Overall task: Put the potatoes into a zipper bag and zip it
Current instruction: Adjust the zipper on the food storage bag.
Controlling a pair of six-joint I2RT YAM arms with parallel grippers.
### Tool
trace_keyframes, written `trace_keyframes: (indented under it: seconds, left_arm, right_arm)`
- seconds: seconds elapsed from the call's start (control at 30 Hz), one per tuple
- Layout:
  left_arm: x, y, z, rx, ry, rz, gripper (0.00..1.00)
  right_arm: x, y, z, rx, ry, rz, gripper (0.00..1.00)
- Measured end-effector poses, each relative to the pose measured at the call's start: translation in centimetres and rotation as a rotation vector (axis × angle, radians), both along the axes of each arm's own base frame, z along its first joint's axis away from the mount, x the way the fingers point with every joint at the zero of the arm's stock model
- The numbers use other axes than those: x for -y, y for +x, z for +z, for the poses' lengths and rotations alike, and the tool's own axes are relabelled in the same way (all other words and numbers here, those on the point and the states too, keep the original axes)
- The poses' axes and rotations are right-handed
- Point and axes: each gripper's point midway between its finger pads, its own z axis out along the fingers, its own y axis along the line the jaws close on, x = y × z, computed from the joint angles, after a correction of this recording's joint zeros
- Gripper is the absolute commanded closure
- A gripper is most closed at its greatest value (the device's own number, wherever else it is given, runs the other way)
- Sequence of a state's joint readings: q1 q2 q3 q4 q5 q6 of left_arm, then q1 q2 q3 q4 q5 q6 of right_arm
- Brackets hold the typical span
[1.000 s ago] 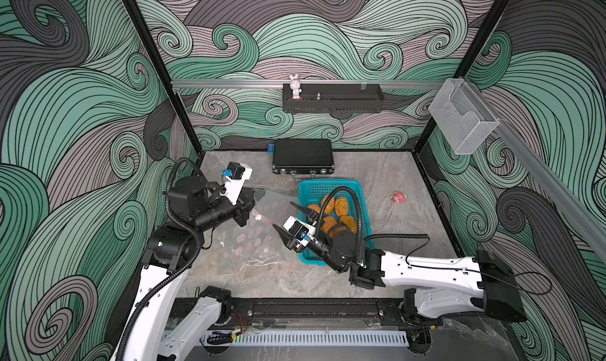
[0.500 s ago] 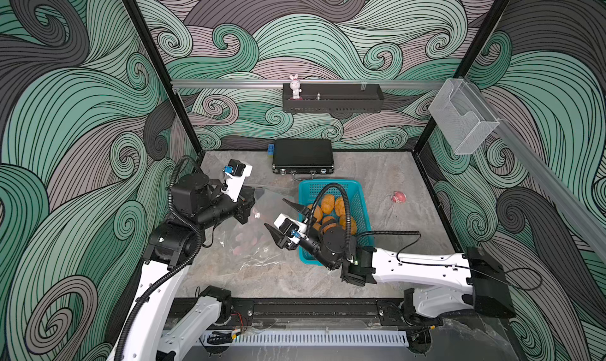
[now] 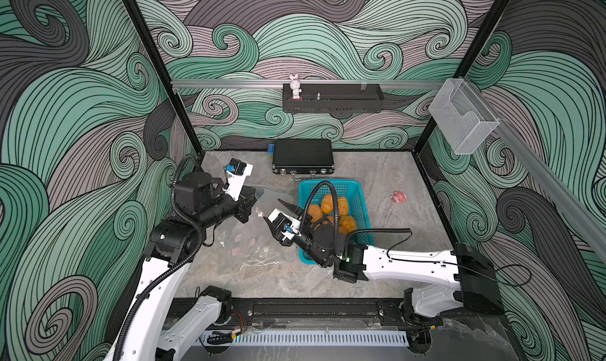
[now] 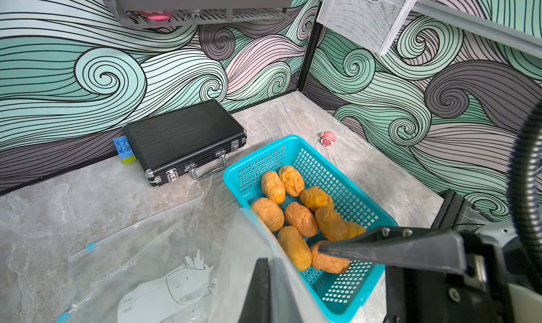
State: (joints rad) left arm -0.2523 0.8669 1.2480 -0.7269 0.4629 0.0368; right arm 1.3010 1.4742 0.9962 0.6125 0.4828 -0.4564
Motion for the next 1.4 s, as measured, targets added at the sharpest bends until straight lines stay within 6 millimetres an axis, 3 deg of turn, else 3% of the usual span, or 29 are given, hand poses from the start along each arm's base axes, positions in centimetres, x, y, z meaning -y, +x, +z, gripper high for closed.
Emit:
trace_keyframes:
  seconds: [0.4,0.63,0.67,0.83,0.87,0.93,1.03,1.1,1.2,1.3,1.4]
  left_arm:
    - [0.1,-0.2,-0.1,-0.008,-0.004,-0.01,1.0]
    - [1.0,-1.0,0.4,-0.016,-0.039,-0.072,1.0]
    - [1.2,-1.1,0.4,-0.018,-0.044,-0.081,1.0]
    - [1.6,-1.6,0.6,-0.027,-0.064,-0.113,1.0]
    - [1.6,-1.6,0.6,-0.026,-0.065,-0.115,0.97]
    - [1.6,-1.6,0.6,-0.024,-0.064,-0.115,0.79]
    - [1.4,-1.7,0.5,-0.019,-0.057,-0.105,0.52]
    - [1.0,-1.5,0.5,-0.007,-0.043,-0.076,0.02]
    - [-0.5,-0.9,0.1,-0.003,-0.002,0.024,0.01]
    - [-2.1,-0.5,-0.8,-0.047,0.038,0.126,0.01]
    - [-2.8,-0.4,-0.3,-0.062,0.03,0.178,0.01]
  right_arm:
    - [1.7,2.9,-0.2,-0.036,0.029,-0.093,0.49]
    - [2.2,4.9,-1.7,-0.055,0.014,-0.101,0.5]
    - [2.1,5.1,-1.8,-0.055,0.014,-0.096,0.53]
    - [1.6,4.9,-2.1,-0.057,0.019,-0.034,0.85]
    - [1.4,4.7,-2.2,-0.06,0.019,-0.015,0.89]
    - [1.2,4.1,-2.3,-0.069,0.01,0.024,0.99]
    - [1.6,3.2,-2.2,-0.098,0.004,0.066,1.0]
    - [2.3,3.2,-1.9,-0.133,0.017,0.065,1.0]
    - [4.3,4.7,-2.1,-0.255,0.057,0.034,1.0]
    - [7.4,8.5,-3.5,-0.429,0.093,-0.066,1.0]
    - [10.8,11.5,-5.7,-0.587,0.11,-0.189,1.0]
